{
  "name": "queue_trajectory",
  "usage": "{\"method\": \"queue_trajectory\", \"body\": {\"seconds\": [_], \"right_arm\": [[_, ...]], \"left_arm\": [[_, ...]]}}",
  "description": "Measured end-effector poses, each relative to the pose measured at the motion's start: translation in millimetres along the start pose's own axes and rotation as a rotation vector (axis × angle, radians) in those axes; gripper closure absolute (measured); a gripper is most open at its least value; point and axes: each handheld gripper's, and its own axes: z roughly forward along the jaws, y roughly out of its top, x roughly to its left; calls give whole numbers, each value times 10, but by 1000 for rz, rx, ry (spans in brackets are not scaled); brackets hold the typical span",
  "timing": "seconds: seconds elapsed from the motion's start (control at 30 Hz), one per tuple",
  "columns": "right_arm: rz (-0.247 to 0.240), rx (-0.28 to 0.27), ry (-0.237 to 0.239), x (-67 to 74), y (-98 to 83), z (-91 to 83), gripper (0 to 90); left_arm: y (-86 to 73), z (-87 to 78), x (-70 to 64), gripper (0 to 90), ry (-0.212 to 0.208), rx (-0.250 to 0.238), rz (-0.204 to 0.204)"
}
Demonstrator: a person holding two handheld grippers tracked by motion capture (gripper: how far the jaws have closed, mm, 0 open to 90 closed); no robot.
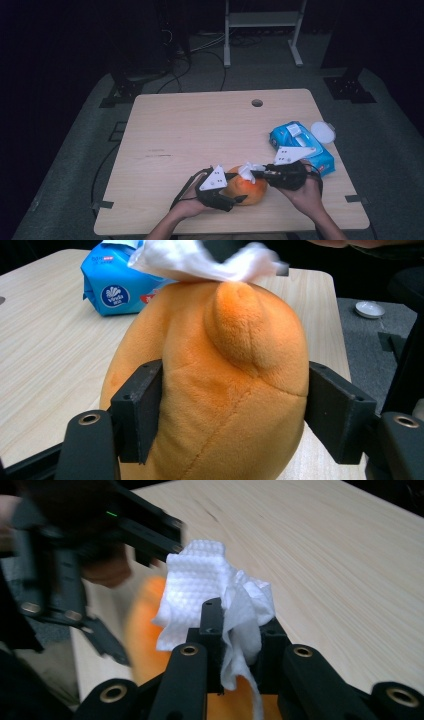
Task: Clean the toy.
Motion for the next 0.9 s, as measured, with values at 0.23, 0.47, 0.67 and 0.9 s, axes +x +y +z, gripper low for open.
{"method": "queue_trajectory", "body": {"seconds": [0.23,0.47,0.67,0.9], "right_arm": [[16,13,54,12,-29,-28,779],[-53,28,116,176,64,17,779],[21,63,59,-79,-42,-60,778],[-19,76,112,61,22,27,778]], "left_arm": [[-16,21,-37,284,-3,-6,22],[-35,14,-94,280,5,-5,63],[-34,38,-155,277,-7,-16,116],[-26,59,-197,264,-18,22,165]]}}
